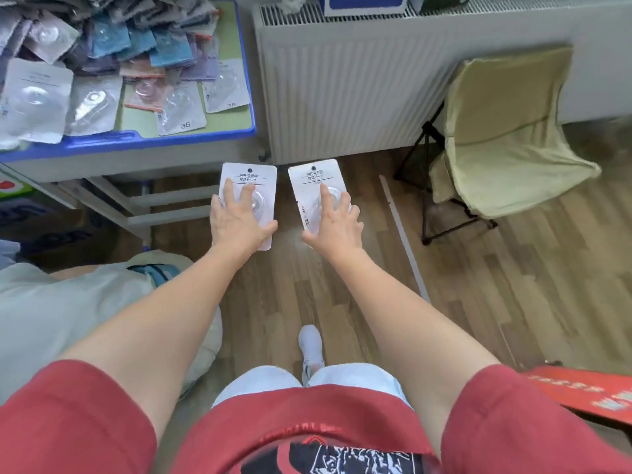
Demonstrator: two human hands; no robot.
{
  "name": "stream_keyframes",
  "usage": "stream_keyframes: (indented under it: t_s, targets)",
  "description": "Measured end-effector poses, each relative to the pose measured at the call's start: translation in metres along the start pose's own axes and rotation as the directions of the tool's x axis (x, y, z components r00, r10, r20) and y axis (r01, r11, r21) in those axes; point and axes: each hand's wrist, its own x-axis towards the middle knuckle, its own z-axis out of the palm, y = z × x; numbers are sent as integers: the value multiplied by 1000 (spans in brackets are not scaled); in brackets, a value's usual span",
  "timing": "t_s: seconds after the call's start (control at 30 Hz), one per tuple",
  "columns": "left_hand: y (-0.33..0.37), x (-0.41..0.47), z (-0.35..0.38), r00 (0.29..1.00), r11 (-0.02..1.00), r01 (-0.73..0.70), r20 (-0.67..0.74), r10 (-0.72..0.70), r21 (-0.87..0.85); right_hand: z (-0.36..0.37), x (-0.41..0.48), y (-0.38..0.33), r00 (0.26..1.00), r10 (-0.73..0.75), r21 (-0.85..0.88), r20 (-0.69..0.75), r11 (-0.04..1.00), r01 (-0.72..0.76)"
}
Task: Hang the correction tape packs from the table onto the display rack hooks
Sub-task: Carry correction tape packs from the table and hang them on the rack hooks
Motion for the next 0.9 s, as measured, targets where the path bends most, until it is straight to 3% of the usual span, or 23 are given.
stream_keyframes:
  t_s: [0.2,0.4,0.63,0.9]
  targets:
    - [32,-61,33,968,969,-245,46,245,-13,24,-90,60,967,246,64,-67,968,-242]
    - [46,-153,70,868,876,-481,131,479,-14,58,-210,109,844,531,169,-80,842,-513]
    - [74,-250,100,648,663,-748,235,724,20,88,-345,146,633,769,305,-96,628,-716]
    - [87,-385,128,382,420,-907,344,858,-41,120,-497,160,357,928,435,-110,368,-822]
